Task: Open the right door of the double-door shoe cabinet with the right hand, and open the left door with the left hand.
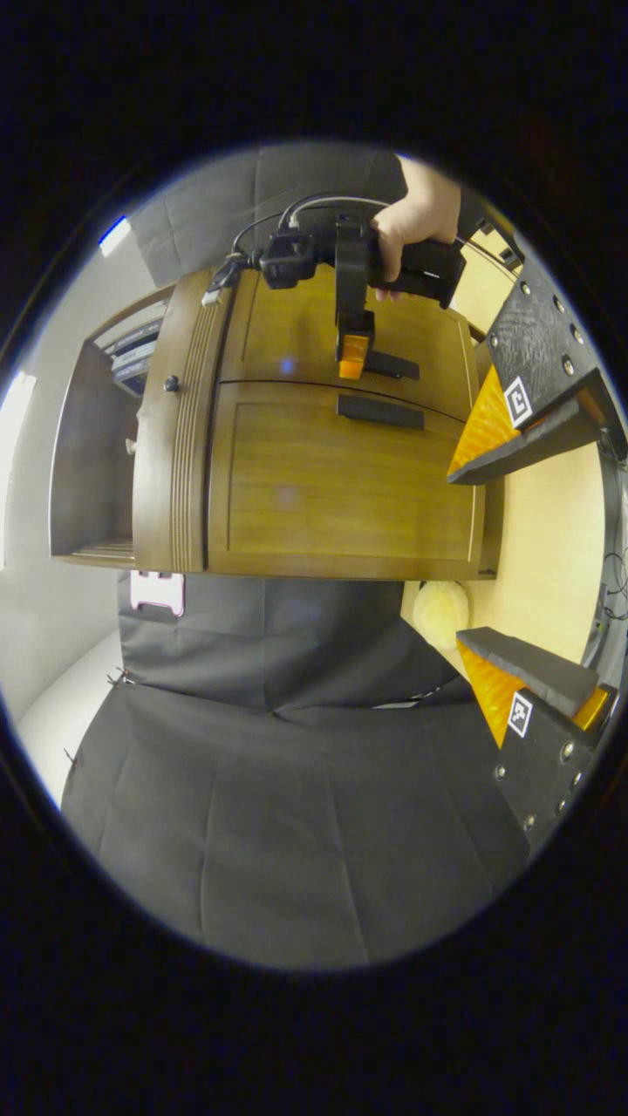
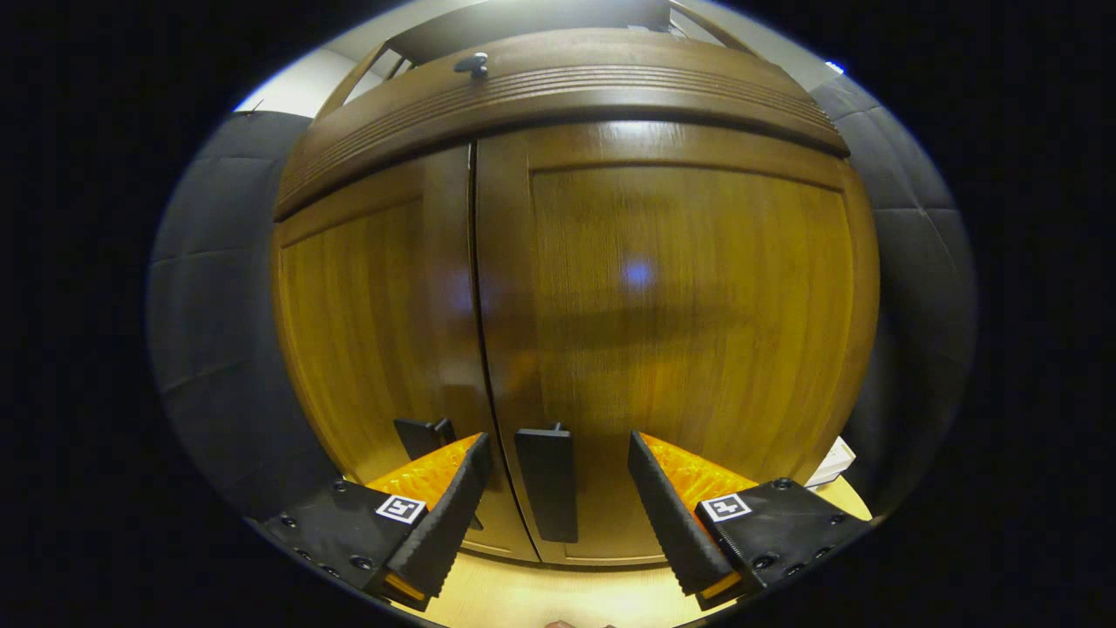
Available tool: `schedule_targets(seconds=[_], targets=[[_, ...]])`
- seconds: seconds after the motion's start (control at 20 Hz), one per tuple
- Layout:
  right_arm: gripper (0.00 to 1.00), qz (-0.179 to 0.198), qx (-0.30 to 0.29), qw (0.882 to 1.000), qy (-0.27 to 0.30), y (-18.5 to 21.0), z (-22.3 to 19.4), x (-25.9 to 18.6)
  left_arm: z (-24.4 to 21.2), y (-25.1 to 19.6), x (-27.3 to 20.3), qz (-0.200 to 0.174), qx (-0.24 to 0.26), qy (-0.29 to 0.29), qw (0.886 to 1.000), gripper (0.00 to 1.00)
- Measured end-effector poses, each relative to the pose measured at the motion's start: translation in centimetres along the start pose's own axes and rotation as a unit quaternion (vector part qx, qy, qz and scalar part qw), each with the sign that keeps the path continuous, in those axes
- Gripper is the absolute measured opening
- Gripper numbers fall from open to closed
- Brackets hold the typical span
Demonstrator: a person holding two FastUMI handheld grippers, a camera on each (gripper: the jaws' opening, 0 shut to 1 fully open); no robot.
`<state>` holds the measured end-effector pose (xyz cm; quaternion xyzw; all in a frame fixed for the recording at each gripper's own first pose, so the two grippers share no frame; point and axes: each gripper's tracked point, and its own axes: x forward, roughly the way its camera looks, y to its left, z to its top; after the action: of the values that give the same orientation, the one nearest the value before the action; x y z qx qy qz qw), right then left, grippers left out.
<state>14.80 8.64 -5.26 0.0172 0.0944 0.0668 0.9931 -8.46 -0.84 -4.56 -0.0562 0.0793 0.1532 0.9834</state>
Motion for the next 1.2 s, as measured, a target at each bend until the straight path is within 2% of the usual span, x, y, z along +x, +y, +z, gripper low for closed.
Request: schedule_targets(seconds=[0.4,0.5,0.65,0.75,0.8,0.85,1.1,1.2], targets=[[0.94,0.010,-0.003,1.000,0.027,0.8,-2.2,1.4,-0.1,-1.0,2.9,0.002,0.001,0.017,1.000,0.92],[0.71,0.001,-0.004,1.000,0.024,0.5,-2.5,1.6,-0.2,-0.9,3.1,0.000,0.000,0.019,1.000,0.92],[0.36,0.012,-0.010,1.000,0.025,0.8,-2.8,2.1,-0.2,-1.1,3.4,0.001,0.005,0.019,1.000,0.93],[0.34,0.014,-0.011,1.000,0.026,0.6,-2.8,2.0,-0.1,-1.4,3.3,0.000,0.007,0.018,1.000,0.93],[0.27,0.016,-0.013,1.000,0.021,0.7,-2.6,1.9,0.0,-1.5,3.3,-0.001,0.008,0.016,1.000,0.92],[0.29,0.022,-0.018,0.999,0.021,0.9,-2.4,1.7,0.1,-1.5,3.3,-0.003,0.010,0.015,1.000,0.93],[0.10,0.052,-0.019,0.998,0.032,0.9,-2.7,1.6,0.0,-2.6,3.1,-0.017,0.021,0.013,1.000,0.92],[0.11,0.049,-0.019,0.998,0.034,1.0,-2.9,1.5,0.2,-3.0,3.0,-0.026,0.020,0.011,0.999,0.92]])
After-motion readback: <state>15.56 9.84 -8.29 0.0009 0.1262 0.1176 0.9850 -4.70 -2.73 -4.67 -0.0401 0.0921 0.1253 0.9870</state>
